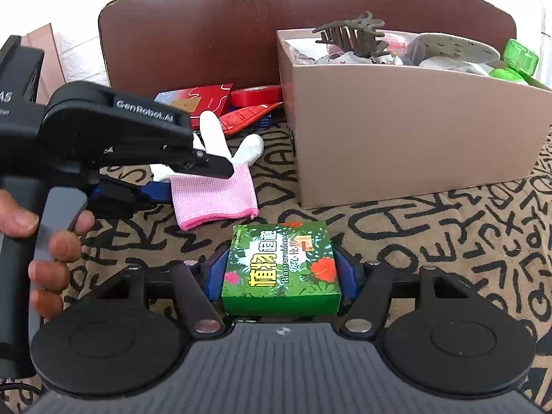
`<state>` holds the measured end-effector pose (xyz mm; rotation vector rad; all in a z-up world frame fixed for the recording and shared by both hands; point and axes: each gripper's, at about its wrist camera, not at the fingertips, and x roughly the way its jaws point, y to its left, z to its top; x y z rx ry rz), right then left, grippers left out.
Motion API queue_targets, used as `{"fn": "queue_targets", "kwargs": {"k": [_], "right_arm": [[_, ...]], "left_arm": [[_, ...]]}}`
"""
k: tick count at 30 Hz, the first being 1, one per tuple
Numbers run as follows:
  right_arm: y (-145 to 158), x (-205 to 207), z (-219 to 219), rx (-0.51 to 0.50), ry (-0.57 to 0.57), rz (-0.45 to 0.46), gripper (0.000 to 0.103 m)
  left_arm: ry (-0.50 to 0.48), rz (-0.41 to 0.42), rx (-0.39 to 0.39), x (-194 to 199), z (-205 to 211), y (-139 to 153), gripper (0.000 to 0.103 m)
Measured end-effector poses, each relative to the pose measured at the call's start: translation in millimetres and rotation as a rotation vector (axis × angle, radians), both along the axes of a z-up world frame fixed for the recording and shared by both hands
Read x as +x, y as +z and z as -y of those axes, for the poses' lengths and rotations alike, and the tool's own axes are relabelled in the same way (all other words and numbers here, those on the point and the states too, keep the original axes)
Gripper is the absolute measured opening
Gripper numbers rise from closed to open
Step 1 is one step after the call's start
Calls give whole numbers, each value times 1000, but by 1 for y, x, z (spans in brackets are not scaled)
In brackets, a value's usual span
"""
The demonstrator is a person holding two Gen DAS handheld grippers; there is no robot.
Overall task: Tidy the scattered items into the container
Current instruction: 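Grasp the green snack box with the right gripper while the left gripper holds the glove, then carry the glove and green box over the cardboard box with both grippers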
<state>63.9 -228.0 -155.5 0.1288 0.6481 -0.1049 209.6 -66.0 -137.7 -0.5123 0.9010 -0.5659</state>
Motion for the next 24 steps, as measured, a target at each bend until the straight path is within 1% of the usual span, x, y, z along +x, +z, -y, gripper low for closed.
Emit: {"fn": "queue_targets", "kwargs": {"k": [1,2,3,4,5,8,11,17,24], "right_arm": [[0,0,1,4,5,-6,65],[0,0,3,10,12,-8,65],[0,0,4,15,16,-10,65],[2,-2,5,21,19,-10,65],[4,-3,6,26,22,-7,65],[15,-11,11,33,26,27,65],[33,-19,17,33,30,81,65],[71,-36,36,33,24,196,65],[114,-45,71,18,-12,322,65]], "left_arm": [[-12,-4,9,0,2,1,48],[-27,-14,11,0,4,1,26],[-41,-22,11,-1,5,1,16],[-51,-18,11,-5,5,3,15],[-57,-9,19,-9,6,6,9],[-72,25,3,-22,5,20,7],[-87,88,0,-35,7,45,7],[-121,228,-35,-57,15,109,7],[-182,342,-86,-64,43,180,7]]}}
